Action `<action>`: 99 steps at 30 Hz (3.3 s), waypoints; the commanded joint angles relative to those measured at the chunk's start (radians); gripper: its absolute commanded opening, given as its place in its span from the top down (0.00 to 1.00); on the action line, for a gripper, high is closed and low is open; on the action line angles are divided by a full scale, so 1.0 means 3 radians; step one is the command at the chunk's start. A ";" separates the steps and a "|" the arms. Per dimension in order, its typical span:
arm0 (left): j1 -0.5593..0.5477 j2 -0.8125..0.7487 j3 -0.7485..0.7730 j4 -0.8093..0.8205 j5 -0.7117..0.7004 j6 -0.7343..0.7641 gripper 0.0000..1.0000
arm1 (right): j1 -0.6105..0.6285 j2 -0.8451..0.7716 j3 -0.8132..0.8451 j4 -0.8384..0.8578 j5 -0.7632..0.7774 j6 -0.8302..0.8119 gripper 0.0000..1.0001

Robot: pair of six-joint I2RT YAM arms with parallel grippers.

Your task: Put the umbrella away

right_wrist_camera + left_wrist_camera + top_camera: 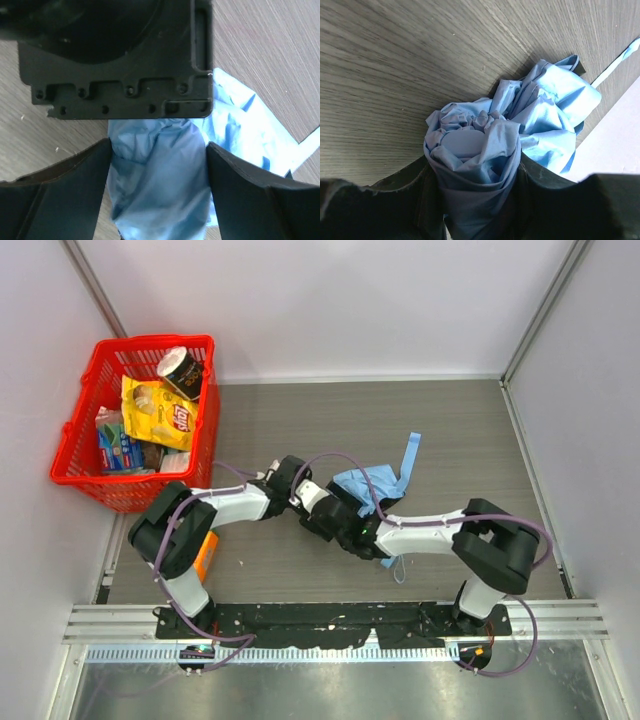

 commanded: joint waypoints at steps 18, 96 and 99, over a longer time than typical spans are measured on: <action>0.0042 -0.0143 -0.0026 -0.0530 0.0185 -0.0032 1.00 | 0.0074 0.0875 0.0209 0.0007 0.0982 0.0046 0.64; 0.0068 0.0261 -0.0415 0.1643 -0.0168 0.0812 0.08 | -0.1915 0.1177 -0.0225 0.1132 -0.4933 0.2067 0.99; 0.0124 0.0307 -0.0415 0.1781 -0.0117 0.0965 0.32 | -0.1915 0.1218 -0.0174 0.1101 -0.5020 0.2040 0.99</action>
